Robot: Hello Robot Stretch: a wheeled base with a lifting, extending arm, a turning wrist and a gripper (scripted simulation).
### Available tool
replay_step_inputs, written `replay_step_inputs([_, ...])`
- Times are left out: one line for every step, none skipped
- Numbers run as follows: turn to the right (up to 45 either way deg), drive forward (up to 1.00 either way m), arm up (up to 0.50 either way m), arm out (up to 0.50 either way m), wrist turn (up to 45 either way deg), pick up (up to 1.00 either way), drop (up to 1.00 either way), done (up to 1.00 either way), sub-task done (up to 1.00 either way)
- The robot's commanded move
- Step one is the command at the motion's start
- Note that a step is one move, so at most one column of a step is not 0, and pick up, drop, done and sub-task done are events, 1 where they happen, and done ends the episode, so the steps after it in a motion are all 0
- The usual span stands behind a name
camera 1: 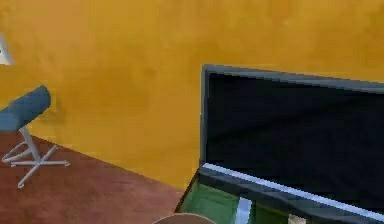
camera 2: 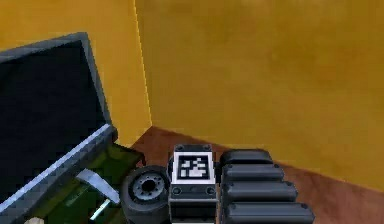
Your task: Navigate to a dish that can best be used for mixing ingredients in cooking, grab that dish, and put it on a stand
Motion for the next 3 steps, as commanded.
replay_step_inputs([0.0, 0.3, 0.0, 0.0, 0.0, 0.0, 0.0, 0.0, 0.0])
replay_step_inputs([-45.0, 0.0, 0.0, 0.0, 0.0, 0.0, 0.0, 0.0, 0.0])
replay_step_inputs([-45.0, 0.0, 0.0, 0.0, 0.0, 0.0, 0.0, 0.0, 0.0])
